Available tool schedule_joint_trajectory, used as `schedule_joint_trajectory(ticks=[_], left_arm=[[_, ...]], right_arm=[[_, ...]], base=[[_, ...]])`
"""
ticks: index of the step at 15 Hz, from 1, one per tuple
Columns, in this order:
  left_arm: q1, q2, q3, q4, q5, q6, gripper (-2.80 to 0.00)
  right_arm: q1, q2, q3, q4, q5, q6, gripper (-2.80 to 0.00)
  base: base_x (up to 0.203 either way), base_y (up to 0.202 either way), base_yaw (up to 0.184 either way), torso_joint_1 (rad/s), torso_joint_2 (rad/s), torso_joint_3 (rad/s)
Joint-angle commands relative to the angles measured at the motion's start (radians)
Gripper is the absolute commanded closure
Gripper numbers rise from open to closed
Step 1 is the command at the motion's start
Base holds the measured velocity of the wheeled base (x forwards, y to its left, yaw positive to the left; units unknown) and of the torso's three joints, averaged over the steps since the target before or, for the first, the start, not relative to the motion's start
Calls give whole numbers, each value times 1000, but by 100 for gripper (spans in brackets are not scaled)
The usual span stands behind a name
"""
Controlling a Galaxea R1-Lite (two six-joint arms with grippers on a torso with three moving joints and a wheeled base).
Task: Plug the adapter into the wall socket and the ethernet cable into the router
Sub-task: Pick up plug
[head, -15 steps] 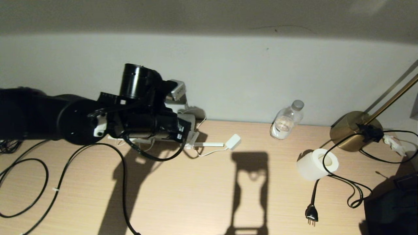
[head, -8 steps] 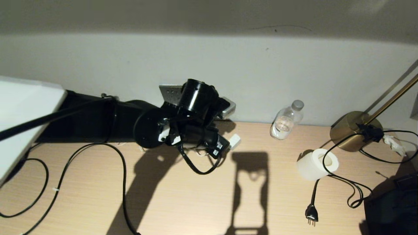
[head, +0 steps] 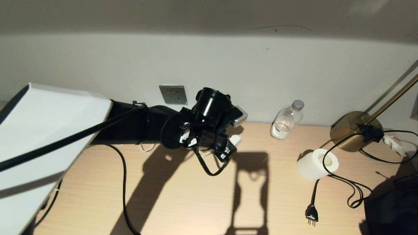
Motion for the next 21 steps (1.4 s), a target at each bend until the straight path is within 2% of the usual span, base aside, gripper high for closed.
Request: schedule_joint_trajectory(ticks=[1,4,9,17,21], left_arm=[[-1,84,-116,3,1,50,-280],[-5,183,-240,4,-1,76,-280],[3,205,-243,-8,1,85,-280],[19,280,-244,-126,-1,83,-280],[43,297,-244,-138,-5,82,-280]], right_arm=[[0,0,0,1,0,-1,0],[0,0,0,1,1,-1,0],[0,1,0,1,1,-1,0],[0,0,0,1,1,-1,0],[0,0,0,1,1,-1,0]], base=[[0,0,0,0,0,0],[0,0,0,0,0,0],[0,0,0,0,0,0],[0,0,0,0,0,0],[0,0,0,0,0,0]])
